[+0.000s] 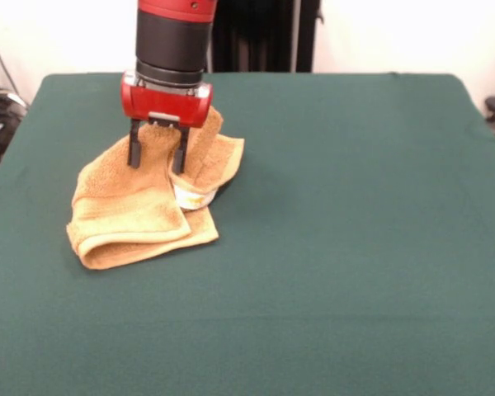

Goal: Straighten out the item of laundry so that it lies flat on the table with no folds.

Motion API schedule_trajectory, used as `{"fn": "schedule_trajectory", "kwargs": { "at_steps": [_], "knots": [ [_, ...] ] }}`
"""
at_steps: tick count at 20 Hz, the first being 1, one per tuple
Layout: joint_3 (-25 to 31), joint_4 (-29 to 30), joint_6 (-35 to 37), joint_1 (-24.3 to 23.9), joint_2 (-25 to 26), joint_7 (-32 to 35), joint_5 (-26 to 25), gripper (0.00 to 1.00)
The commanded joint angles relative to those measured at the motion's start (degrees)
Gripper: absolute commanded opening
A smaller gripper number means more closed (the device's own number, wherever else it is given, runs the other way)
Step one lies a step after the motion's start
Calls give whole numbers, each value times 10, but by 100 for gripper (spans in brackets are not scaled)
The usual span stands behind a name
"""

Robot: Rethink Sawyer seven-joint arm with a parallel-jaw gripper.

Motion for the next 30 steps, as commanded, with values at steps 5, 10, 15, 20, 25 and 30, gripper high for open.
{"fn": "schedule_trajectory", "kwargs": {
  "at_steps": [5,10,15,20,25,30],
  "knots": [
    [81,35,59,-13,17,53,-1,100],
    [88,29,62,-21,21,43,-7,100],
    [91,28,58,-25,25,38,-15,100],
    [98,21,63,-35,30,29,-20,100],
    [110,14,61,-47,39,20,-31,100],
    [119,2,63,-56,50,14,-40,100]
  ]
}}
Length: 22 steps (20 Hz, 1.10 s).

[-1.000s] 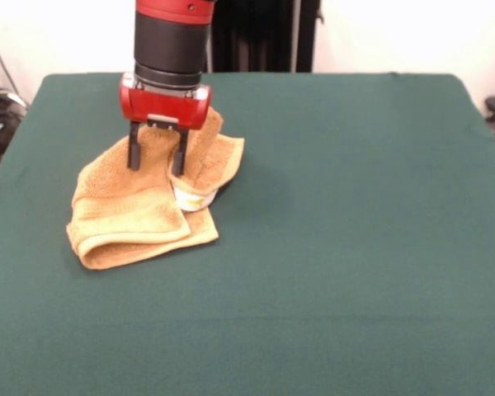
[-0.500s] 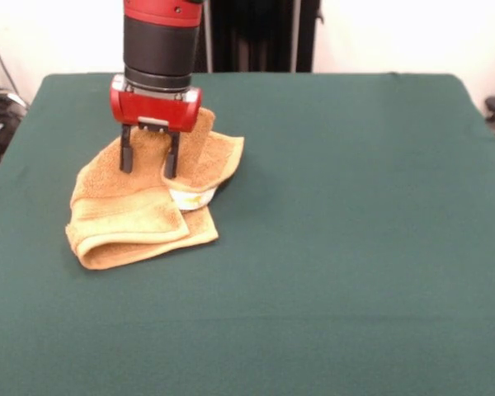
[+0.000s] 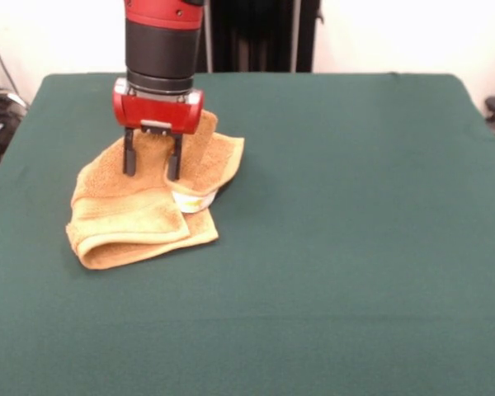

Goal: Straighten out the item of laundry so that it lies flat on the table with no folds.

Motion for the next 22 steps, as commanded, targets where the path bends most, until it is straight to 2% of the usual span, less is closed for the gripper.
{"fn": "schedule_trajectory", "kwargs": {
  "at_steps": [1,11,22],
  "knots": [
    [82,-1,64,-12,47,12,-25,100],
    [80,-28,90,-11,62,6,-28,100],
    [141,-77,130,-82,105,-63,-62,100]
  ]
}}
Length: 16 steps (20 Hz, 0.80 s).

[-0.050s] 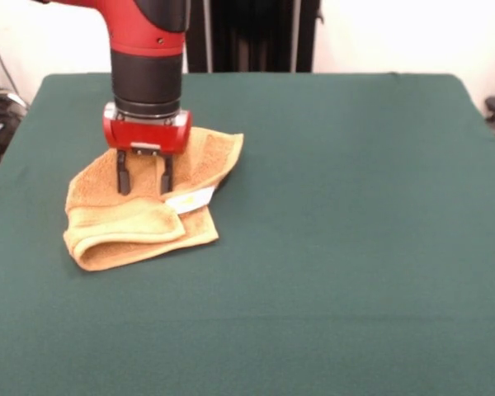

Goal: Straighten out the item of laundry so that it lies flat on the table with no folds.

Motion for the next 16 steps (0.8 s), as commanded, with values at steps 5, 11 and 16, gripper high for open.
{"fn": "schedule_trajectory", "kwargs": {
  "at_steps": [5,11,16],
  "knots": [
    [125,-62,122,-58,82,-87,-57,100],
    [136,-57,143,-71,76,-83,-83,100],
    [150,-65,167,-76,77,-87,-96,100]
  ]
}}
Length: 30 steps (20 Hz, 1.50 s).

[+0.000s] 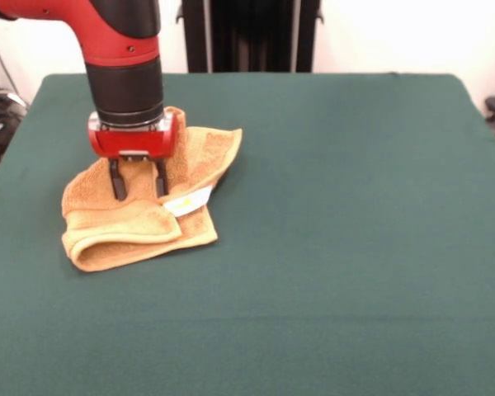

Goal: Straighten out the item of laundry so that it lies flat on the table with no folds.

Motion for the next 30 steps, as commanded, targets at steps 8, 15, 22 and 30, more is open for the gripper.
{"fn": "schedule_trajectory", "kwargs": {
  "at_steps": [8,15,22,30],
  "knots": [
    [74,-47,65,-6,84,-87,-68,100],
    [73,-59,80,-1,79,-81,-77,100],
    [44,-18,77,37,27,-14,-80,100],
    [-41,83,26,147,-65,158,-44,100]
  ]
}}
